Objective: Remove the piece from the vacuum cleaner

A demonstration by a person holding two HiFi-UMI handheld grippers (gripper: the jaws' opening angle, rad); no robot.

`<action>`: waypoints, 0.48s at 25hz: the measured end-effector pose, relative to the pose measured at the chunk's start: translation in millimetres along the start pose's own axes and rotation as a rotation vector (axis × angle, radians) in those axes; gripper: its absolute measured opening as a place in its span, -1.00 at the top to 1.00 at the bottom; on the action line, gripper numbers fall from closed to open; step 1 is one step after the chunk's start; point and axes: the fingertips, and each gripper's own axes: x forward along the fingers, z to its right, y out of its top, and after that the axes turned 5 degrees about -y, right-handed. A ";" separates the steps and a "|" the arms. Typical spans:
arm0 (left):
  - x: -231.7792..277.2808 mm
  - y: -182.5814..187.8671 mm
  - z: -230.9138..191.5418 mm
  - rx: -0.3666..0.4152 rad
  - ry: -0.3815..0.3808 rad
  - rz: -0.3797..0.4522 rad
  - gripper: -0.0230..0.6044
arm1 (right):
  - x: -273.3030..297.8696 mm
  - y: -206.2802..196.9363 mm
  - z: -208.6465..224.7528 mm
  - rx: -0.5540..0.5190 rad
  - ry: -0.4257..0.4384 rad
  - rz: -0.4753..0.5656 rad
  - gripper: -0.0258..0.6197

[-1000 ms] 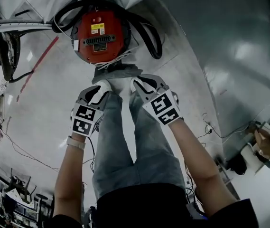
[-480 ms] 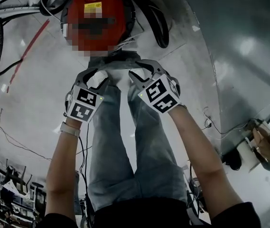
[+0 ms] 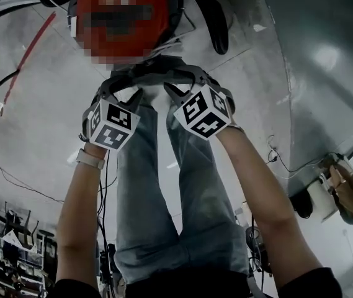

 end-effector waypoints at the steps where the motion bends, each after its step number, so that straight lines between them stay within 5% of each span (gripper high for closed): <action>1: 3.2 0.1 -2.5 0.004 0.007 -0.001 0.25 | 4.6 -1.0 -0.2 -0.009 0.004 -0.006 0.39; 12: 20.5 7.4 -17.8 0.112 0.071 -0.049 0.26 | 25.0 0.3 -0.1 -0.113 -0.003 -0.028 0.52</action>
